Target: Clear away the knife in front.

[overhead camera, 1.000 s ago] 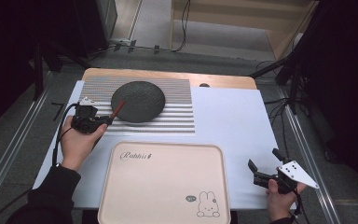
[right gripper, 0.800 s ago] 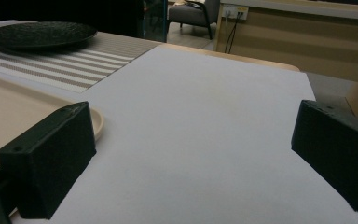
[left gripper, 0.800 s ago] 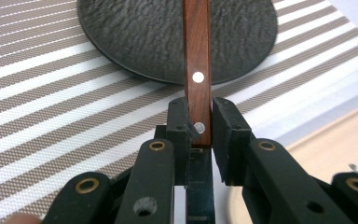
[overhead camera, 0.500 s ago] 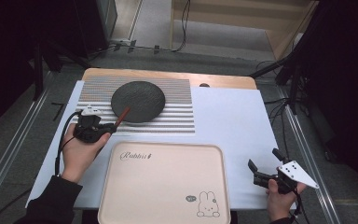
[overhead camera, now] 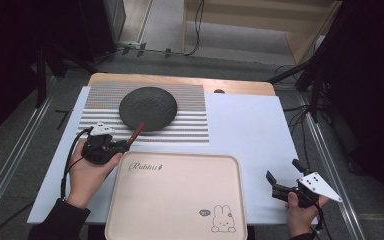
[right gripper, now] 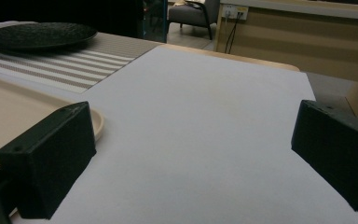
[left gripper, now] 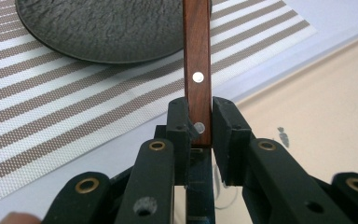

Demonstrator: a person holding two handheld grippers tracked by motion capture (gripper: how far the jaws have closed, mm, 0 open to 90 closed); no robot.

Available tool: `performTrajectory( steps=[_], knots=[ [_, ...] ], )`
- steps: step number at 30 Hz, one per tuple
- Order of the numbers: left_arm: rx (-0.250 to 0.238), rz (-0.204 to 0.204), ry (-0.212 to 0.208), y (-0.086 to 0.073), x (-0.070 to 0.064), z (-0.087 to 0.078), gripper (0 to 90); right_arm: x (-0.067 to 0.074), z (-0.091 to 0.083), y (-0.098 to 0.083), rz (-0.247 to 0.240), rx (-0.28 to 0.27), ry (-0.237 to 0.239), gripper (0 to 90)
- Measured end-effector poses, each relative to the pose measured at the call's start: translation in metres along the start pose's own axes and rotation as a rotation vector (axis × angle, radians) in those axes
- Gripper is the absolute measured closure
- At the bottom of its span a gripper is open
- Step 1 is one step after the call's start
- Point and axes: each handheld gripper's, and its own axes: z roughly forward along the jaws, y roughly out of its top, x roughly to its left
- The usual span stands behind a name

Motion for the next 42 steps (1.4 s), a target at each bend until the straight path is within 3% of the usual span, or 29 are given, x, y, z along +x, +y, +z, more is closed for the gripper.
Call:
performTrajectory(
  steps=[24, 37, 42],
  knots=[
    [0.015, 0.005, -0.083, -0.034, -0.042, -0.007, 77.3, 0.0, 0.0, 0.0, -0.005, -0.003, 0.001, 0.0],
    [0.04, -0.031, -0.14, -0.055, -0.054, -0.001, 77.3, 0.0, 0.0, 0.0, -0.002, -0.001, 0.002, 0.0],
    [0.048, -0.031, -0.142, -0.059, -0.057, 0.003, 77.2, 0.0, 0.0, 0.0, -0.002, -0.001, 0.003, 0.0]
  ],
)
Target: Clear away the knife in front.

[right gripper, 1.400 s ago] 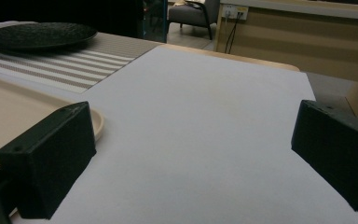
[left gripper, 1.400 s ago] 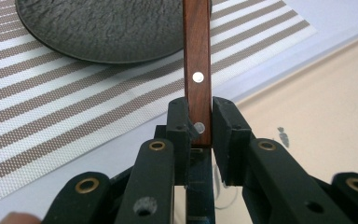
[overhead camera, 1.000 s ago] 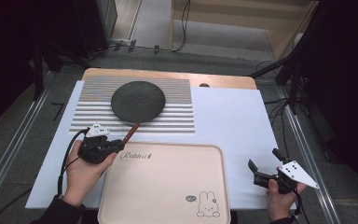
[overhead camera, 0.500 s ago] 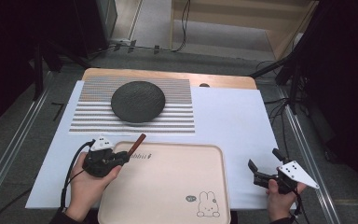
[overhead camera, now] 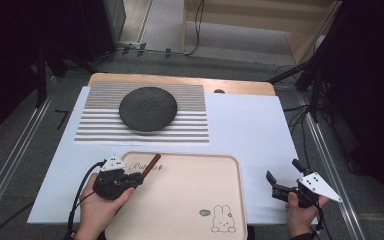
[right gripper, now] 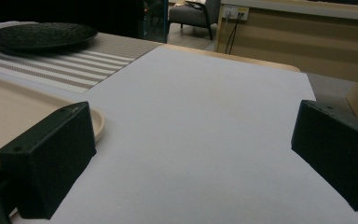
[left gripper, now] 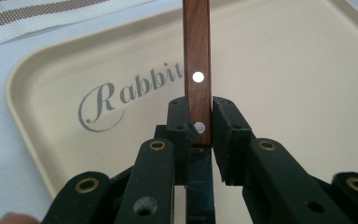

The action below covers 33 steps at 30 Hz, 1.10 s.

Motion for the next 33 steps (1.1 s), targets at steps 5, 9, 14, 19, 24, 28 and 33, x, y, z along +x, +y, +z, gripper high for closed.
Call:
performTrajectory(
  steps=[5, 9, 14, 19, 24, 28, 33],
  knots=[
    [0.015, 0.008, 0.01, -0.005, -0.002, 0.008, 77.2, 0.0, 0.0, 0.0, -0.001, -0.003, 0.0, 0.0],
    [0.021, 0.01, 0.02, -0.007, -0.003, 0.013, 77.2, 0.0, 0.0, 0.0, 0.001, -0.001, 0.001, 0.0],
    [0.032, 0.01, 0.045, -0.01, -0.002, 0.015, 77.2, 0.0, 0.0, 0.0, 0.0, -0.003, 0.001, 0.0],
    [0.055, 0.01, 0.051, -0.012, -0.002, 0.018, 77.1, 0.0, 0.0, 0.0, -0.001, -0.002, -0.001, 0.0],
    [0.052, -0.005, 0.042, -0.012, 0.0, 0.019, 76.8, 0.0, 0.001, 0.0, -0.003, 0.001, -0.002, 0.0],
    [0.044, -0.022, 0.033, -0.012, 0.002, 0.018, 75.0, 0.0, 0.001, 0.0, -0.004, 0.001, -0.003, 0.0],
    [-0.005, -0.027, 0.035, -0.009, 0.002, 0.012, 61.4, 0.0, 0.001, 0.0, 0.0, 0.004, -0.004, 0.0]
  ],
)
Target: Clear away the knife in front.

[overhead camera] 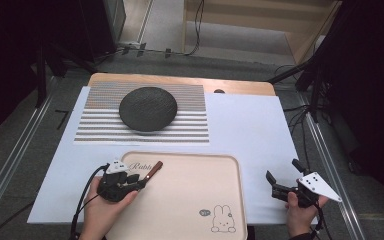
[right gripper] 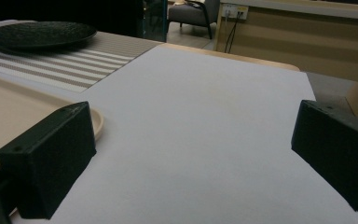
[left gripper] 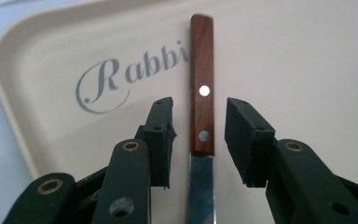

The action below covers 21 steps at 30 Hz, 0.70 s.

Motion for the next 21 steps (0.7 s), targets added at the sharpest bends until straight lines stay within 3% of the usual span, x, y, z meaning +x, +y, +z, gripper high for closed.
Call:
performTrajectory(
  steps=[3, 5, 8, 14, 19, 21],
  knots=[
    [-0.031, 0.033, 0.004, 0.004, -0.004, -0.003, 66.2, 0.0, 0.0, 0.0, 0.0, 0.001, -0.002, 0.0],
    [-0.039, 0.057, 0.001, 0.006, -0.006, -0.004, 76.0, 0.0, 0.0, 0.0, -0.002, 0.002, -0.003, 0.0],
    [-0.023, 0.087, -0.037, 0.009, -0.01, 0.0, 89.5, 0.0, 0.0, 0.0, -0.004, 0.003, -0.002, 0.0],
    [0.038, 0.163, -0.061, 0.011, -0.022, 0.016, 89.8, 0.0, 0.001, 0.0, -0.006, 0.003, -0.004, 0.0],
    [0.075, 0.183, 0.004, 0.01, -0.02, 0.023, 89.9, 0.0, 0.001, 0.0, -0.006, 0.002, -0.003, 0.0],
    [0.077, 0.172, 0.006, 0.01, -0.017, 0.022, 90.0, 0.0, 0.0, 0.0, -0.005, 0.002, -0.004, 0.0]
  ],
)
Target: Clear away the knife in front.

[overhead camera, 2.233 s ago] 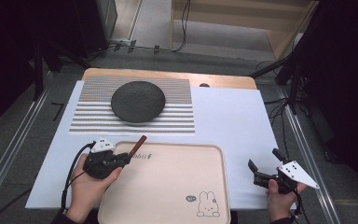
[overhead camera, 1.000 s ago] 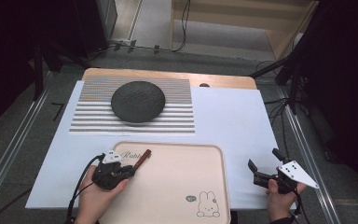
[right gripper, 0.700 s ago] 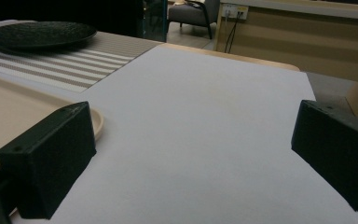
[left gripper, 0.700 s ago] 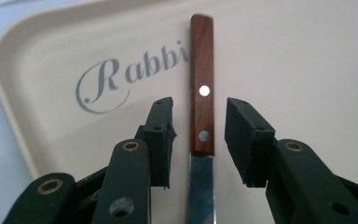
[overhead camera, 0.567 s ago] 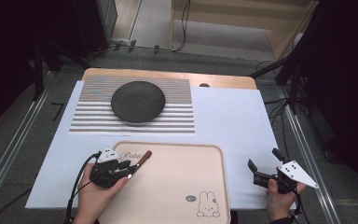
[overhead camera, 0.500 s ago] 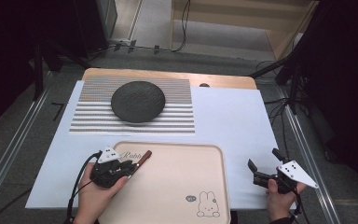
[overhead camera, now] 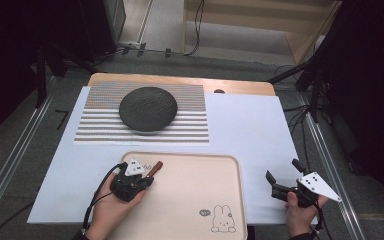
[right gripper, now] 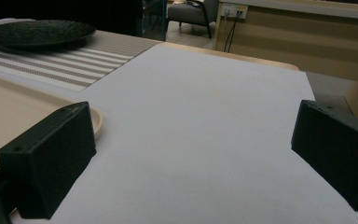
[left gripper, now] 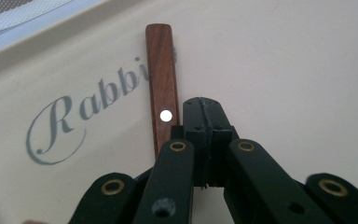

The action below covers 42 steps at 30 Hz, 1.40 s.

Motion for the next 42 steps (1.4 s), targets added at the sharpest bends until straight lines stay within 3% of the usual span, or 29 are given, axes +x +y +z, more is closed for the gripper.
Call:
performTrajectory(
  steps=[14, 25, 30, 33, 38, 42],
  knots=[
    [-0.018, -0.088, 0.007, -0.02, 0.035, -0.02, 90.0, 0.0, 0.0, 0.0, 0.004, 0.001, 0.0, 0.0],
    [-0.04, -0.11, 0.034, -0.027, 0.045, -0.025, 89.9, 0.0, 0.0, 0.0, 0.006, 0.0, 0.003, 0.0],
    [-0.072, -0.092, 0.029, -0.028, 0.043, -0.026, 88.9, 0.0, 0.0, 0.0, 0.005, 0.001, 0.001, 0.0],
    [-0.132, -0.066, 0.022, -0.028, 0.041, -0.031, 72.8, 0.0, 0.0, 0.0, 0.005, 0.002, 0.001, 0.0],
    [-0.255, -0.05, 0.022, -0.025, 0.039, -0.043, 37.7, 0.0, 0.0, 0.0, 0.005, 0.001, 0.001, 0.0],
    [-0.299, -0.05, 0.031, -0.026, 0.041, -0.047, 17.6, 0.0, 0.0, 0.0, 0.004, 0.001, 0.002, 0.0]
  ],
)
